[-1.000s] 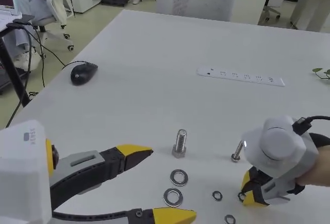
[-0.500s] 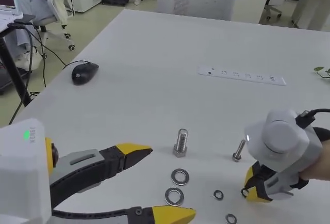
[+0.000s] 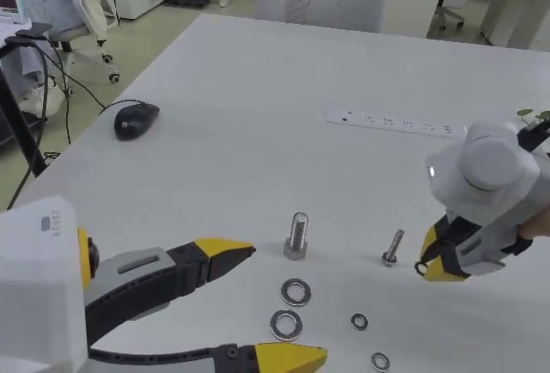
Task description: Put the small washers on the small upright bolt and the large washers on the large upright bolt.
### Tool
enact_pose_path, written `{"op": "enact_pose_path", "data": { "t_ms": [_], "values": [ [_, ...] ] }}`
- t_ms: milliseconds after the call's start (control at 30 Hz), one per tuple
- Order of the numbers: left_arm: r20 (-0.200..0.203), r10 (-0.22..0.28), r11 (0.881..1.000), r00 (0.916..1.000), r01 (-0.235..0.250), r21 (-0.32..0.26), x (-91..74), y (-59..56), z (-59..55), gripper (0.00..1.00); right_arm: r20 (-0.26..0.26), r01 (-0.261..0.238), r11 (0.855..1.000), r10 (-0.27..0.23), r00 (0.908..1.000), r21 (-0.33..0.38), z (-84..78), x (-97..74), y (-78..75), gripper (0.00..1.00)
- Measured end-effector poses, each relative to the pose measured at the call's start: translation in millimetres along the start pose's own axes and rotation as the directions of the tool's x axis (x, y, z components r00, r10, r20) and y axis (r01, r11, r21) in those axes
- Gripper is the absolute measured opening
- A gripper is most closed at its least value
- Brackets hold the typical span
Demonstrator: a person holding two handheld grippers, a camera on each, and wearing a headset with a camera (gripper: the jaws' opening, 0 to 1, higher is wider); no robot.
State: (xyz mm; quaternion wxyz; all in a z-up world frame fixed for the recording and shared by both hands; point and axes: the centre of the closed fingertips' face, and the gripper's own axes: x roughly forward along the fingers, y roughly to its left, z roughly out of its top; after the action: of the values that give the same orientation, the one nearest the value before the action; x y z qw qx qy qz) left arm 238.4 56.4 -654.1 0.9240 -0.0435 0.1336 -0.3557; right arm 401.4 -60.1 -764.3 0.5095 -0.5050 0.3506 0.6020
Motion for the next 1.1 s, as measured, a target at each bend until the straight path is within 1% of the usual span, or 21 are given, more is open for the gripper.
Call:
{"op": "enact_pose_path", "data": {
  "t_ms": [67,167,267,367,433,600,700,967,1100],
  "values": [
    [0.0,0.001,1.0,1.0,-0.001,0.0,0.2,0.3,0.2,0.59,0.0,0.016,1.0,-0.016,0.9999,-0.006,3.3,-6.4,-8.6,0.12],
    [-0.001,0.001,1.0,1.0,-0.001,-0.001,0.6,0.7,-0.2,0.59,-0.004,0.026,1.0,-0.026,0.9996,-0.013,8.7,-12.1,-18.5,0.12],
    [0.0,0.001,1.0,1.0,-0.001,-0.003,0.9,1.1,-0.3,0.59,-0.011,0.028,0.999,-0.028,0.9995,-0.022,13.9,-13.8,-25.5,0.12],
    [0.001,0.004,1.0,1.0,-0.004,-0.005,0.7,2.1,-0.4,0.59,-0.018,0.023,0.999,-0.024,0.9995,-0.03,18.2,-10.9,-30.3,0.12],
    [0.002,0.007,1.0,1.0,-0.007,-0.006,0.3,2.9,-0.6,0.59,-0.015,0.015,1.0,-0.016,0.9998,-0.026,20.5,-8.5,-31.1,0.12],
    [0.004,0.017,1.0,0.9999,-0.017,-0.009,-1.5,5.6,-0.7,0.59,-0.027,0.0,0.999,-0.001,0.9996,-0.038,22.4,-1.5,-30.1,0.12],
    [0.003,0.022,1.0,0.9998,-0.021,-0.011,-2.0,7.3,-1.3,0.59,-0.031,-0.011,0.999,0.01,0.9995,-0.038,21.5,0.4,-29.9,0.12],
    [0.005,0.023,1.0,0.9997,-0.023,-0.013,-0.8,8.7,-1.2,0.59,-0.036,-0.016,0.999,0.015,0.9992,-0.035,20.3,5.5,-32.0,0.12],
    [0.005,0.024,1.0,0.9997,-0.024,-0.014,-0.8,9.1,-1.3,0.59,-0.052,-0.024,0.999,0.022,0.9984,-0.038,17.2,10.4,-31.2,0.12]
  ]
}}
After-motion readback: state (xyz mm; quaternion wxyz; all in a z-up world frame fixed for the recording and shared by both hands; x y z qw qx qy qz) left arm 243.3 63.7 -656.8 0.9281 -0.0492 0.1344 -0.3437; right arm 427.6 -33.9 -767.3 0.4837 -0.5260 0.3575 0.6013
